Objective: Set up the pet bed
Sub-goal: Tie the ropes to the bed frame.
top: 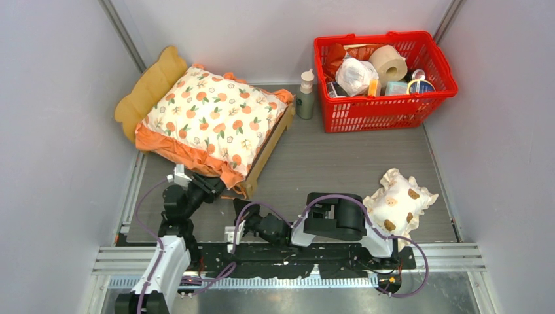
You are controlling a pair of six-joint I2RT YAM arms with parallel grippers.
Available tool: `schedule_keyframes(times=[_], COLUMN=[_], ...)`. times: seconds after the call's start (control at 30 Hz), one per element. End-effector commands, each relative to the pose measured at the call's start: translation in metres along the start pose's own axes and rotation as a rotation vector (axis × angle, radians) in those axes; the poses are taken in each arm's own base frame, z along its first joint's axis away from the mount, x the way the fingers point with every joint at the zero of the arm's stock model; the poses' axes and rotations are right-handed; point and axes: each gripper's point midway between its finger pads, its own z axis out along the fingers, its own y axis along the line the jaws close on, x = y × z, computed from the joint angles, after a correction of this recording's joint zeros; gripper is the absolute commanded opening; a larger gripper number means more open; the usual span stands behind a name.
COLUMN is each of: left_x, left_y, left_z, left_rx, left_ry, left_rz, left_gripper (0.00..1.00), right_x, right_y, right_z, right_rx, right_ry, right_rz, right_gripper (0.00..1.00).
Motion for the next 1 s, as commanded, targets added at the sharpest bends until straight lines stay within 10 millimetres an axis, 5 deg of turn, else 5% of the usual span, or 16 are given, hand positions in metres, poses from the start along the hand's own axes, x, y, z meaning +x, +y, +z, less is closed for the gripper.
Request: schedule_keyframes(times=[0.0, 0.67, 0.97], left_x=[0.007, 0.006, 0.009], left_y=[0.007, 0.020, 0.005], left_z=[-0.001, 0.001, 0.007], left_rx=[0.002, -0.072, -0.050], left_ry=[0.013, 0.010, 0.047], left_rz=[0.003, -0.037, -0.029], left_gripper=[0.31, 0.28, 0.26], right_x=[-0.013, -0.018, -0.016], right_y=[-0.017, -0.021, -0.020], right_z=[0.005, 0.006, 0.005], right_rx=[0.079, 0.101, 0.106], right_ry=[-0.038, -0.045, -0.039], right_rz=[0.035, 0.028, 0.026], right_gripper=[0.05, 0.05, 0.05])
